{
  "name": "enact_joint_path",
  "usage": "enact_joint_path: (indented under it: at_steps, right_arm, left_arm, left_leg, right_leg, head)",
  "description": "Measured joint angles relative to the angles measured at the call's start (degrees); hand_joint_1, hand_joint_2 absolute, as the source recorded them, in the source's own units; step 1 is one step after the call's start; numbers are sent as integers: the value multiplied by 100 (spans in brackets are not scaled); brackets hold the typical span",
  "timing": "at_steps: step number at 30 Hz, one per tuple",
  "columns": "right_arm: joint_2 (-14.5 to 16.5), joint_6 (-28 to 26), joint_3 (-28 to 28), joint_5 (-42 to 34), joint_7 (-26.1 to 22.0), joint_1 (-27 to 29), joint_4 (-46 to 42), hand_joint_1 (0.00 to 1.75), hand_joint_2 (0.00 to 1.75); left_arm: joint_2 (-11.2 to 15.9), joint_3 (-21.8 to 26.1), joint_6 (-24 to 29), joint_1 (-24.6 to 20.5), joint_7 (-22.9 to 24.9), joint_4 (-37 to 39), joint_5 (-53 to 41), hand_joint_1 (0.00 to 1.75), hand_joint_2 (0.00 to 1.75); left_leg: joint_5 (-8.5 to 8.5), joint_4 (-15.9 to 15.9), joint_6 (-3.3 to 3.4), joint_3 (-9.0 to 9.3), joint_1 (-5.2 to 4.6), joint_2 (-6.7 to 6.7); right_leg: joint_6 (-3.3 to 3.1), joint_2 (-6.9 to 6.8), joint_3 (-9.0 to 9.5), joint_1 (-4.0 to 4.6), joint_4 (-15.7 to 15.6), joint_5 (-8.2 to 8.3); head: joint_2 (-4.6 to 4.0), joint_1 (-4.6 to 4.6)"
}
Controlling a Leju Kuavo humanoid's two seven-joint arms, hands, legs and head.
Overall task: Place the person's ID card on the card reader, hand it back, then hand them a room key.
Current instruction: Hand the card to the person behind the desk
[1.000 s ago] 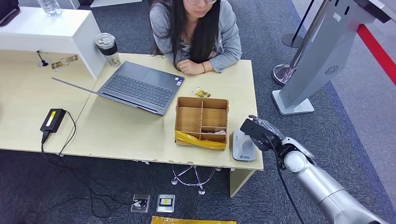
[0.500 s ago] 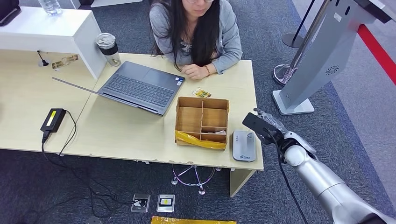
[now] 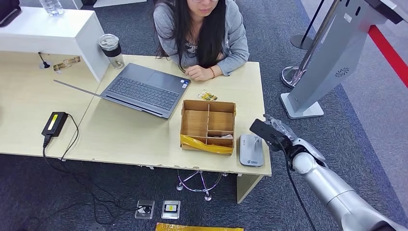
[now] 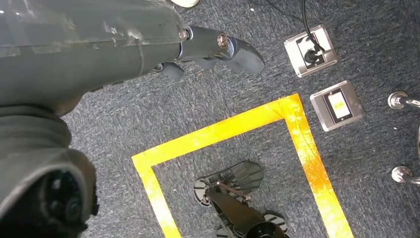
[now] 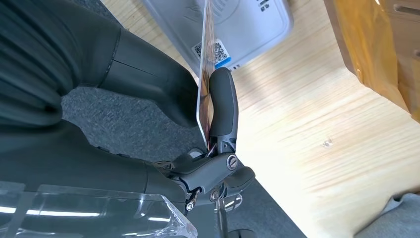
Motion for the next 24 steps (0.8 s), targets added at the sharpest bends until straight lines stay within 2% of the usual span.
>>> enact_joint_path:
  at_steps: [24]
  right_arm:
    - [19,175,-61,-56,9,19,41,175,175]
  left_arm:
    - [-3,0,28,0,-24,0,-41,0,0]
  left_leg:
    - [0,0,0,6,0,3]
  right_leg:
    - [0,5,6,0,0,1]
  head:
    - [0,0]
